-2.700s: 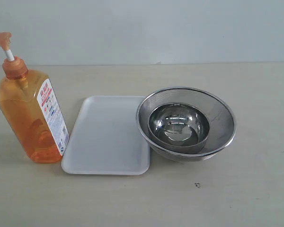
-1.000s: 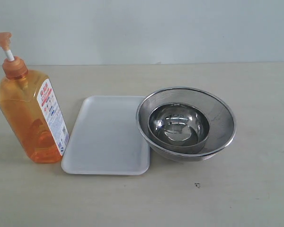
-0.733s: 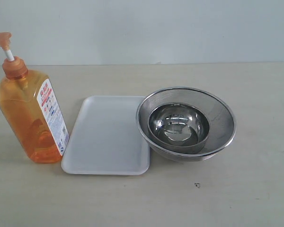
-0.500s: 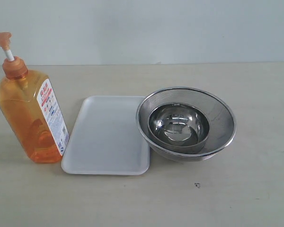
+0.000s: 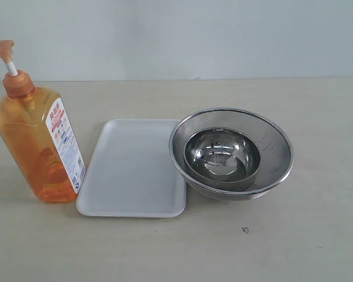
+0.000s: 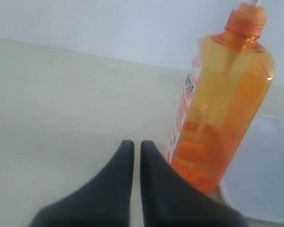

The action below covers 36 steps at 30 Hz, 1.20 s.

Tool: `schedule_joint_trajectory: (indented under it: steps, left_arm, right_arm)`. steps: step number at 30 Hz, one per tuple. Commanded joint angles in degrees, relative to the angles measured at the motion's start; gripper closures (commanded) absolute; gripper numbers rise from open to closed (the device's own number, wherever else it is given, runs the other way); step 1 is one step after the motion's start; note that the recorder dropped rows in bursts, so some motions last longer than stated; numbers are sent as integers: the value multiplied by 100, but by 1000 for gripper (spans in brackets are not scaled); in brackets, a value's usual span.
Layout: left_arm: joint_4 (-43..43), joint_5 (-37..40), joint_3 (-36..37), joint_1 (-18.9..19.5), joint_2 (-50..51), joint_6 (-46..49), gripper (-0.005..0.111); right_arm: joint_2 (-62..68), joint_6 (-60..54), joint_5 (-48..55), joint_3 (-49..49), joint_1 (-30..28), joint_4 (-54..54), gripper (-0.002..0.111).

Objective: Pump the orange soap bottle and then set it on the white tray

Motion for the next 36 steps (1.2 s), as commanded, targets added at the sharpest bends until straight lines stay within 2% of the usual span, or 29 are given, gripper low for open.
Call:
schedule_joint_trajectory:
  steps: [1,3,5,9,10,13,20,28,31,36]
  left_arm:
    - [23,-23,18,20,-20,24,102]
    - [23,-23,18,20,-20,24,102]
    - [23,-23,18,20,-20,24,102]
    - [23,-23,18,20,-20,24,102]
    - [23,-23,18,20,-20,24,102]
    - [23,-23,18,20,-20,24,102]
    - [23,-23,18,20,-20,24,102]
    - [23,-23,18,20,-20,24,102]
    - [23,-23,18,20,-20,24,102]
    - [23,-23,18,20,-20,24,102]
  right_arm:
    - [-17,111,535,-389,-15,-674,11]
    - [70,100,638,-577,-15,-1112,23]
    - [269,149,553,-710,-15,-1394,44]
    - [857,643,-65,-903,-15,-2158,102]
    - [1057,870,-171,-972,-15,-2446,108]
    - [1767,974,-609,-1170,-15,-3104,101]
    - [3986,331,-2094,-1590,-15,-3499,77]
    - [6236,-733,-3508,-2243,56,-4206,76]
    - [6775,-1573,-3402,-2433,548,-4145,72]
    - [7422,-2986,-2211,-2942,2007,-3212,51]
